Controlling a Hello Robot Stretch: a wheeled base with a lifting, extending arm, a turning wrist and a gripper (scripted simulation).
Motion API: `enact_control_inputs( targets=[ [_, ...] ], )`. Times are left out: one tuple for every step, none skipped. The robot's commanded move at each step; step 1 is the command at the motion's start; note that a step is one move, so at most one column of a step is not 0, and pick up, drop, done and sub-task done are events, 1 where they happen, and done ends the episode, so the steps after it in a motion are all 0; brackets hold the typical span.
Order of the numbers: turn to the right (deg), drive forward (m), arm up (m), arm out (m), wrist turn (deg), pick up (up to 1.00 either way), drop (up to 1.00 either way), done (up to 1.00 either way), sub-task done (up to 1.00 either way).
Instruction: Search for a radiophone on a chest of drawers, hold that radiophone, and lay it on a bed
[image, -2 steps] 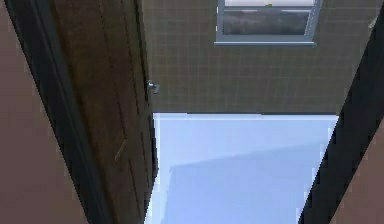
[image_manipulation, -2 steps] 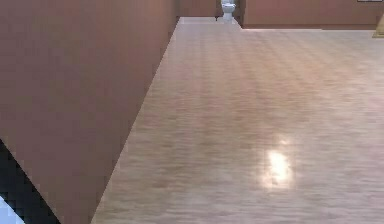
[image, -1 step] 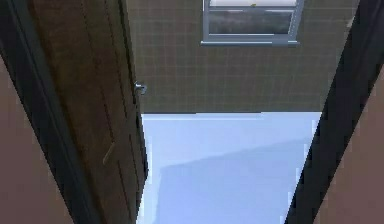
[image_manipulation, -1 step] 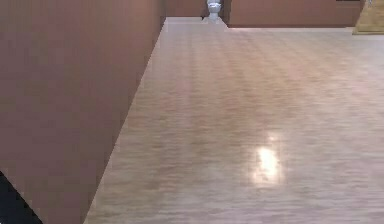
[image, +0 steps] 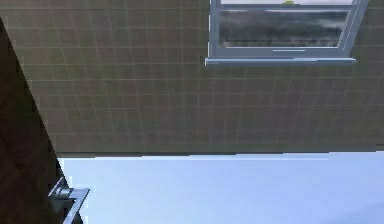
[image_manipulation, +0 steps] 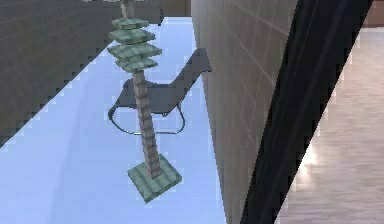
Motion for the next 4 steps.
enact_control_inputs(
  targets=[
    [0.0,0.2,0.0,0.0,0.0,0.0,0.0,0.0,0.0],
    [0.0,0.5,0.0,0.0,0.0,0.0,0.0,0.0,0.0],
    [42.0,0.0,0.0,0.0,0.0,0.0,0.0,0.0,0.0],
    [0.0,0.1,0.0,0.0,0.0,0.0,0.0,0.0,0.0]
  ],
)
